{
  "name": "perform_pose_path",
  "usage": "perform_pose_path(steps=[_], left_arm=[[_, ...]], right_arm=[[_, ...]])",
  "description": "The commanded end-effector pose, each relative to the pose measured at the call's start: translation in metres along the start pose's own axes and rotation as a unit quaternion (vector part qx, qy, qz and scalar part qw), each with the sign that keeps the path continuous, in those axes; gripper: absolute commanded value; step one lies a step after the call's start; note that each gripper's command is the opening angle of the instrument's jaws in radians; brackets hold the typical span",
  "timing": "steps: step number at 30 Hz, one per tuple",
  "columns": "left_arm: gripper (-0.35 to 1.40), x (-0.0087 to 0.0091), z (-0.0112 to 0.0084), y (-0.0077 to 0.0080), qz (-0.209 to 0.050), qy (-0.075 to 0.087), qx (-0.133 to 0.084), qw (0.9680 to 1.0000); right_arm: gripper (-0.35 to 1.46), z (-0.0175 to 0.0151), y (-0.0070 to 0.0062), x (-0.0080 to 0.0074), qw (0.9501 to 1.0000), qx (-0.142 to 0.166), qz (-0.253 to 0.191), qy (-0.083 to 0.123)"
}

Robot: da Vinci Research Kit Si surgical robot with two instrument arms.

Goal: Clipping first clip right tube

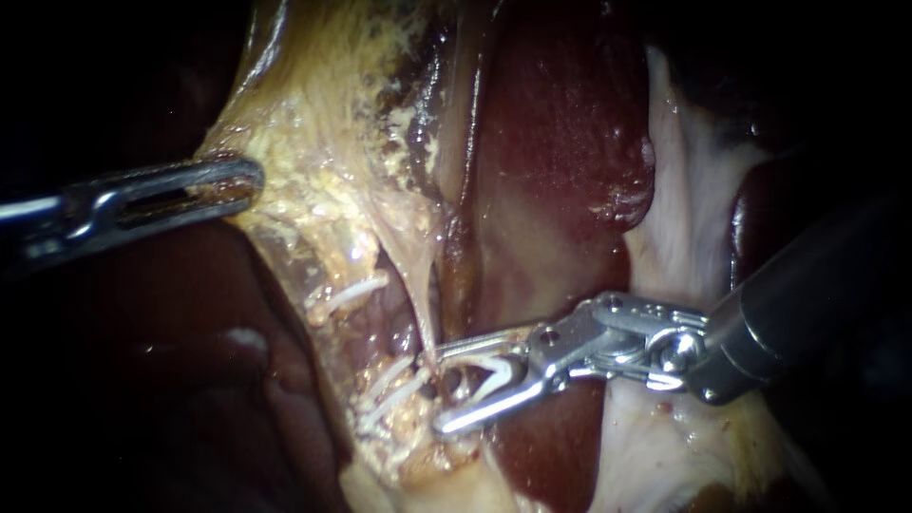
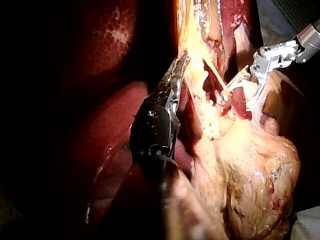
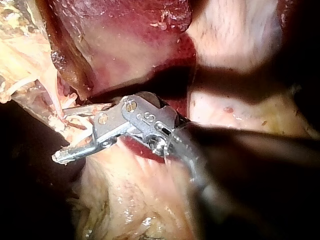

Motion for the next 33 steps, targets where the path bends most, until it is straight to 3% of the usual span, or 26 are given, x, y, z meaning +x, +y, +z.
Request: perform_pose_path(steps=[1, 6, 15, 25, 33], left_arm=[[-0.35, 0.0001, 0.0001, 0.0001, 0.000, 0.000, 0.000, 1.0000], [-0.35, 0.0001, 0.0002, 0.0000, 0.000, 0.000, -0.001, 1.0000], [-0.35, 0.0001, 0.0002, 0.0000, -0.001, -0.001, -0.002, 1.0000], [-0.35, 0.0001, 0.0002, -0.0002, -0.001, -0.001, -0.002, 1.0000], [-0.35, 0.0001, 0.0002, -0.0002, -0.001, -0.001, -0.002, 1.0000]], right_arm=[[0.51, 0.0003, 0.0001, -0.0003, 1.0000, 0.000, 0.000, -0.001], [0.51, 0.0015, 0.0006, -0.0014, 0.9999, -0.003, 0.011, -0.002], [0.51, 0.0034, 0.0010, -0.0034, 0.9989, 0.023, 0.036, -0.020], [0.50, 0.0036, 0.0011, -0.0036, 0.9983, 0.030, 0.045, -0.023], [0.37, 0.0030, 0.0018, -0.0036, 0.9985, 0.022, 0.045, -0.020]])
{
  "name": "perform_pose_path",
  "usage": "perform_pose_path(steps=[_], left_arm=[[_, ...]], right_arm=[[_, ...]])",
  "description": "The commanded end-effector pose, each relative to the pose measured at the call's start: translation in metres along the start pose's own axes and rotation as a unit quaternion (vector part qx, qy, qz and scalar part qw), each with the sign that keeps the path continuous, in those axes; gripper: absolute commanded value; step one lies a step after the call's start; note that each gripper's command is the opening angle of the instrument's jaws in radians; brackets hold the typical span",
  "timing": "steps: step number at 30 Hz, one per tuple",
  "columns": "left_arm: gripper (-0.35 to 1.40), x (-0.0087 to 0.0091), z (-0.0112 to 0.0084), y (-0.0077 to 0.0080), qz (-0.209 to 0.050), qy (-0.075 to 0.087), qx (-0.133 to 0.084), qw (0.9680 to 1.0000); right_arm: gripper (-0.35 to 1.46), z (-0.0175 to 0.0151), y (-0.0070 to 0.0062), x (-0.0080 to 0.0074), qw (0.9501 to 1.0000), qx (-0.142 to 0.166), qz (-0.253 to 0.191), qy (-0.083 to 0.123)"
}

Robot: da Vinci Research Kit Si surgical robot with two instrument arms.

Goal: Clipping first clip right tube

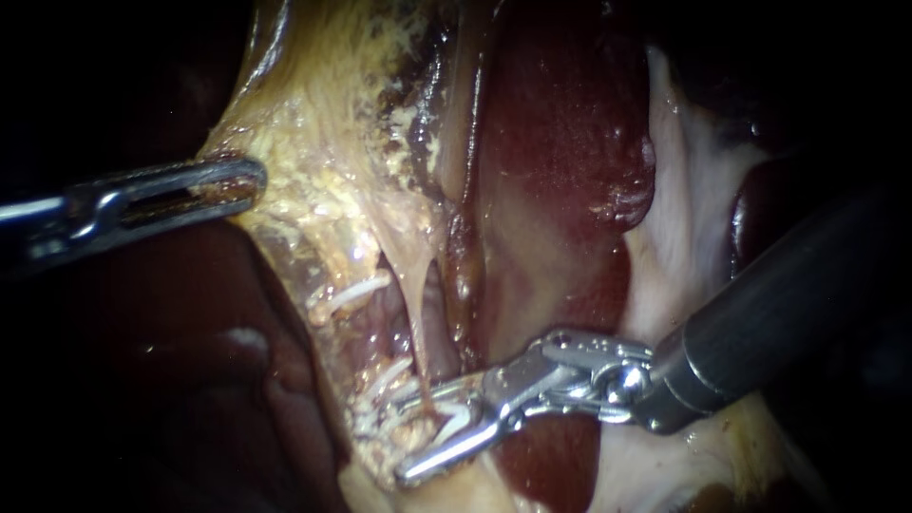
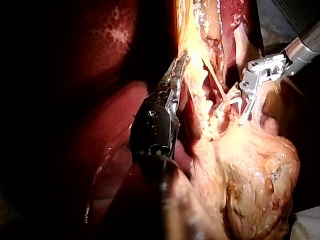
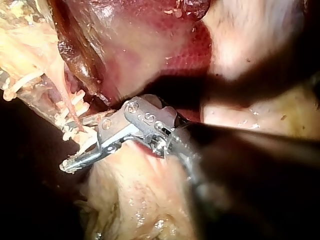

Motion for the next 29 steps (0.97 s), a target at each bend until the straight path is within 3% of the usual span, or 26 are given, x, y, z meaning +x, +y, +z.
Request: perform_pose_path(steps=[1, 5, 8, 13, 29], left_arm=[[-0.35, 0.0000, 0.0000, 0.0000, 0.000, 0.000, 0.000, 1.0000], [-0.35, 0.0000, 0.0000, 0.0000, 0.000, 0.000, 0.000, 1.0000], [-0.35, 0.0000, 0.0000, 0.0000, 0.000, 0.000, 0.000, 1.0000], [-0.35, 0.0000, 0.0000, -0.0001, 0.000, 0.000, 0.000, 1.0000], [-0.35, 0.0000, 0.0000, -0.0002, 0.000, 0.000, -0.001, 1.0000]], right_arm=[[0.35, -0.0001, 0.0002, -0.0001, 1.0000, -0.004, 0.000, -0.002], [0.19, -0.0005, 0.0008, -0.0002, 0.9996, -0.022, -0.014, -0.010], [-0.33, -0.0009, 0.0014, -0.0002, 0.9976, -0.045, -0.053, -0.009], [-0.35, -0.0016, 0.0022, -0.0004, 0.9950, -0.069, -0.071, -0.011], [-0.35, -0.0007, 0.0021, -0.0011, 0.9946, -0.072, -0.074, -0.015]])
